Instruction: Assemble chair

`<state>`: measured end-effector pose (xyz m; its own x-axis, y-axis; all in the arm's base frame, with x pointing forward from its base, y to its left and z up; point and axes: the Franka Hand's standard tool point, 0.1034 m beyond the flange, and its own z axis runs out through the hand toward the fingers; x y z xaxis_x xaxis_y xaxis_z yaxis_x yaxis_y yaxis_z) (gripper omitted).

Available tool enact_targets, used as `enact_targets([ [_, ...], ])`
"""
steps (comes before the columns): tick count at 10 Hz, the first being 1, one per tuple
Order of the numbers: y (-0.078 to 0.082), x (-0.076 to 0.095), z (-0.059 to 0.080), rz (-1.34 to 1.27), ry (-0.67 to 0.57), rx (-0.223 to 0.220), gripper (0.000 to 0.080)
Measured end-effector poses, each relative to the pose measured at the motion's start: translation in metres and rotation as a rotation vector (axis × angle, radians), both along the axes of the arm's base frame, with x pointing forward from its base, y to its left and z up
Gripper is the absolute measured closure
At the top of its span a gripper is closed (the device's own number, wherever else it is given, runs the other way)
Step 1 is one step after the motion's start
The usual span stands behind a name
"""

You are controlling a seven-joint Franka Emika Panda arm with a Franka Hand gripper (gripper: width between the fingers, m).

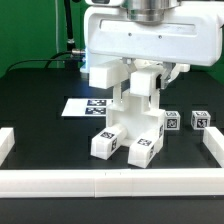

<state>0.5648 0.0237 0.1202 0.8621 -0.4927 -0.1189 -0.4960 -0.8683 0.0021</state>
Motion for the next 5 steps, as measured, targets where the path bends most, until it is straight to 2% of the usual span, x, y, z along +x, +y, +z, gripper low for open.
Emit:
enact_targets([
  [5, 0.0019, 0.0010, 0.0001, 0.000, -0.013, -0.002, 0.0515],
])
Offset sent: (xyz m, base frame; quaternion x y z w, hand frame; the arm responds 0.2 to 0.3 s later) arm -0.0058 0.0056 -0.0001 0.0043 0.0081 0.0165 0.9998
